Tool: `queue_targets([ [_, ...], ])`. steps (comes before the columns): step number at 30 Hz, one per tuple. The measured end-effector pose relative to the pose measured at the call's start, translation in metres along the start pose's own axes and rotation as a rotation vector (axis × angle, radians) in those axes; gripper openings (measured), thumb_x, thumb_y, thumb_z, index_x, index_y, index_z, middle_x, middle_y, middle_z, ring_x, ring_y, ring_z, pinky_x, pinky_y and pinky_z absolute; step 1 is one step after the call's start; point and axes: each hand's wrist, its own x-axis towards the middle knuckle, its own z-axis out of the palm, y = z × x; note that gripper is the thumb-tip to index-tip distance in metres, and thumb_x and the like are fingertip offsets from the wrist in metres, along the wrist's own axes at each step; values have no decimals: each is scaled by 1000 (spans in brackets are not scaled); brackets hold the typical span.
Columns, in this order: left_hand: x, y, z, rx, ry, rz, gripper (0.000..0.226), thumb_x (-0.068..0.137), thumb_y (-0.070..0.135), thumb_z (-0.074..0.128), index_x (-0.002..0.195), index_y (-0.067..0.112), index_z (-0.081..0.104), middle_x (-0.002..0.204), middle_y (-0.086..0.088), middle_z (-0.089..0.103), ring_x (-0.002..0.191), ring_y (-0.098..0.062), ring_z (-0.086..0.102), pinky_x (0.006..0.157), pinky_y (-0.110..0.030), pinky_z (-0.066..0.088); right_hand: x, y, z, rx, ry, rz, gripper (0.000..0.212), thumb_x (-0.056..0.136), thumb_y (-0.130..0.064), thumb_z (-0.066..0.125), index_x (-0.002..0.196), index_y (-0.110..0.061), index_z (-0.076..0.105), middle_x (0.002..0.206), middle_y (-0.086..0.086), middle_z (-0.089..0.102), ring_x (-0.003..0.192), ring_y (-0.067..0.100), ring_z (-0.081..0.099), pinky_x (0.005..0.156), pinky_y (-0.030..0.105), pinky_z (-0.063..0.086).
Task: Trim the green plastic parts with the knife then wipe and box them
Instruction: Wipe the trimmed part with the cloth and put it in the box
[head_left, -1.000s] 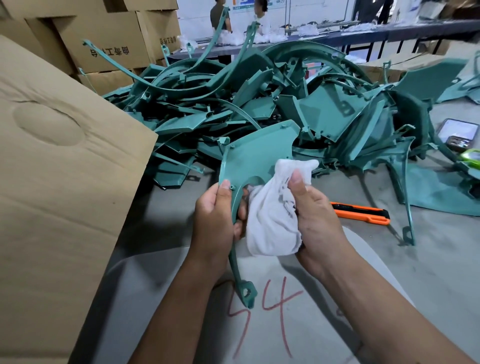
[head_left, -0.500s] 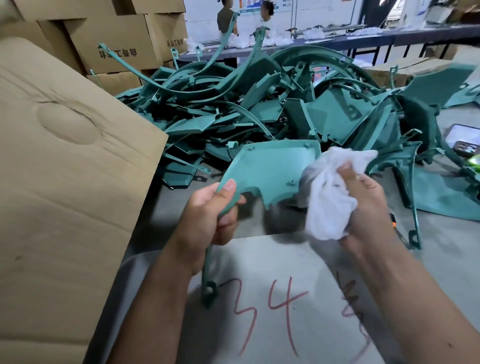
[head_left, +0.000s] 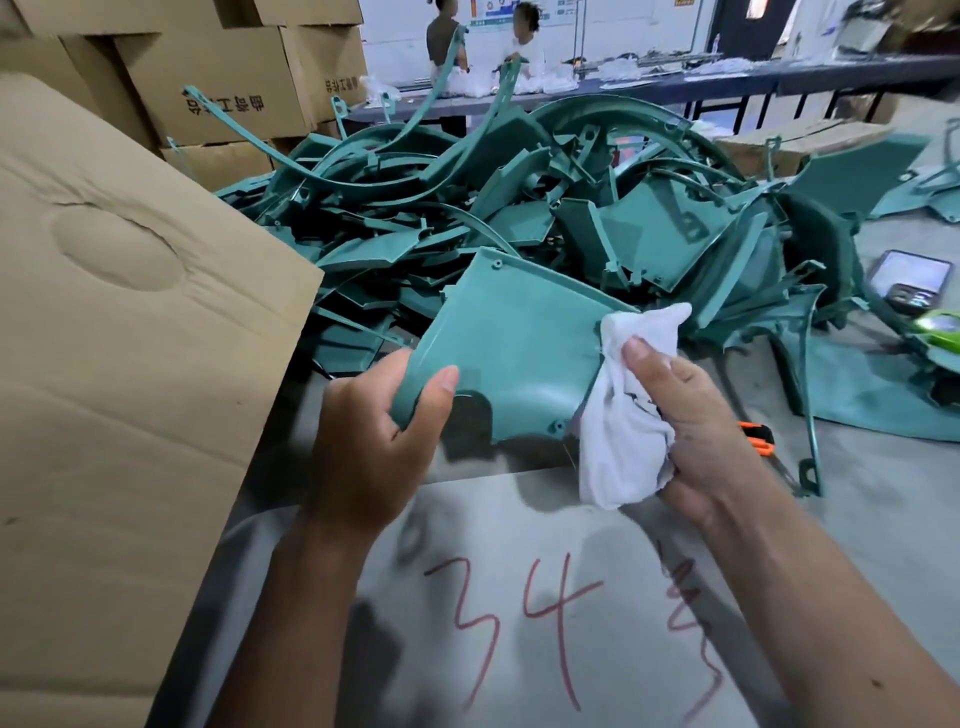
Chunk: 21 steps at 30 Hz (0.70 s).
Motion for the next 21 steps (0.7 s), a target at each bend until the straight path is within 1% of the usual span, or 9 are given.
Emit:
queue_targets([
  [2, -1, -2, 0, 157, 94, 51, 35, 98, 30, 56, 69, 29, 38, 53, 12, 45, 48, -4, 48, 47, -12, 30, 0, 1, 0, -32, -16, -11, 17, 86, -24, 75, 77, -10, 69, 70, 13, 67, 59, 26, 69, 62, 36, 61],
  [4, -3, -4, 5, 289, 205, 43, 34, 99, 40, 55, 73, 20, 46, 59, 8, 49, 53, -15, 47, 51, -30, 36, -1, 3, 5, -66, 43, -39, 17, 79, -12, 84, 82, -7, 68, 71, 14, 68, 60, 25, 70, 60, 37, 60],
  [8, -6, -4, 18, 342, 420, 71, 36, 95, 38, 70, 105, 4, 63, 103, -12, 62, 92, -32, 55, 89, -31, 38, -2, 9, 15, 83, 154, -80, 23, 76, -24, 73, 91, -8, 66, 73, 4, 70, 62, 15, 70, 56, 26, 57],
  [10, -9, 3, 28, 149, 465, -13, 25, 95, 34, 70, 102, 12, 60, 95, -2, 61, 80, -26, 55, 77, -34, 46, 0, 10, 13, 168, 212, -39, 22, 76, -29, 72, 87, -12, 65, 71, 3, 67, 60, 15, 69, 53, 24, 56],
  [12, -11, 13, 38, -274, 301, -271, 17, 92, 40, 65, 93, 25, 58, 76, 9, 63, 60, -17, 55, 53, -36, 44, 1, 13, 8, 188, 217, 4, 21, 76, -33, 71, 82, -15, 62, 67, 1, 61, 58, 17, 67, 51, 23, 54],
  [15, -11, 25, 49, -735, -31, -606, 20, 82, 46, 68, 83, 27, 63, 65, 9, 61, 52, -16, 56, 39, -25, 38, 4, 17, 5, 197, 213, 92, 23, 76, -40, 72, 80, -21, 59, 64, -3, 51, 61, 17, 60, 55, 24, 52],
  [18, -14, 29, 51, -766, -154, -567, 27, 88, 38, 70, 63, 29, 64, 59, 6, 57, 50, -19, 55, 41, -23, 38, 7, 21, 2, 181, 261, 137, 25, 87, -39, 72, 96, -18, 61, 77, -1, 53, 73, 18, 59, 75, 31, 51],
  [19, -16, 28, 51, -720, -152, -524, 31, 91, 33, 69, 61, 29, 64, 57, 6, 59, 50, -17, 55, 44, -22, 39, 7, 21, 3, 168, 281, 118, 24, 91, -37, 71, 96, -16, 62, 77, 0, 55, 72, 17, 61, 74, 30, 52],
  [21, -17, 28, 50, -657, -108, -453, 34, 95, 21, 70, 62, 29, 69, 57, 8, 65, 50, -5, 56, 52, -13, 43, 6, 22, 7, 138, 315, 70, 24, 93, -36, 70, 83, -16, 62, 63, -3, 55, 55, 12, 61, 55, 22, 51],
])
